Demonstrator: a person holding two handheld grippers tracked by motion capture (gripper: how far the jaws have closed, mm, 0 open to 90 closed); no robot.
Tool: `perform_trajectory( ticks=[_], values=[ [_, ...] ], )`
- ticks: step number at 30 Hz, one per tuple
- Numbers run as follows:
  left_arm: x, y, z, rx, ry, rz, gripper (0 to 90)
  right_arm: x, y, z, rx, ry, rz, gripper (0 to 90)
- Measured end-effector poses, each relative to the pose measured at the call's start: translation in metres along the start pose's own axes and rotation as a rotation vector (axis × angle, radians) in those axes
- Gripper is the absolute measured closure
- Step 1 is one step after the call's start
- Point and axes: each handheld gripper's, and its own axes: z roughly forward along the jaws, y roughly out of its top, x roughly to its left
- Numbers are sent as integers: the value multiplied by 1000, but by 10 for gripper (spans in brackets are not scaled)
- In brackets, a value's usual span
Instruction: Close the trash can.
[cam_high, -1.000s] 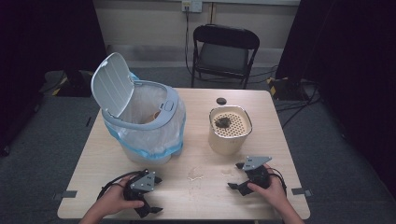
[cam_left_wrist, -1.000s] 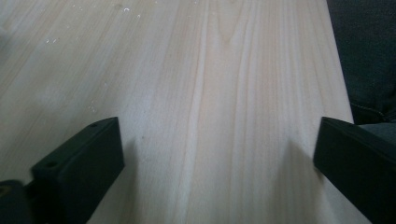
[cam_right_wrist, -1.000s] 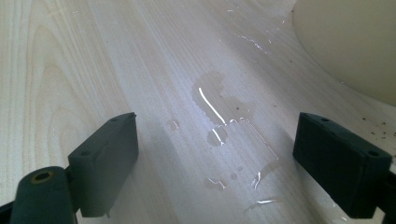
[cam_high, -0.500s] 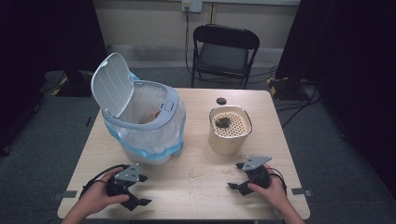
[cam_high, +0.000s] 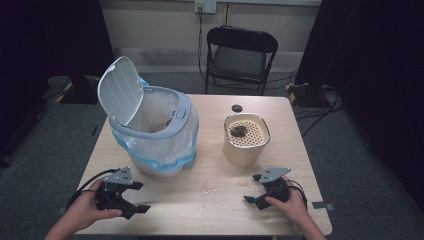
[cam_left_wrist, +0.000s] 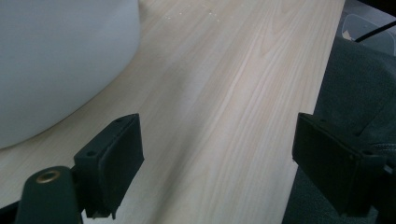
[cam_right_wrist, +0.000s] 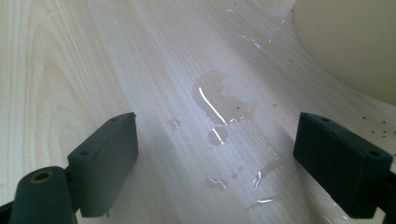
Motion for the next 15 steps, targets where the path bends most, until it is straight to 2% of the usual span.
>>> perform_trajectory(
  ticks=[2,7,15],
  values=[
    [1,1,-7,2,6,-39,164,0,0,0,0,0,0,131],
    [2,2,-21,-13,3,-61,183,0,0,0,0,0,1,131],
    [8,5,-43,-14,39,-80,184,0,0,0,0,-2,2,132]
  ],
)
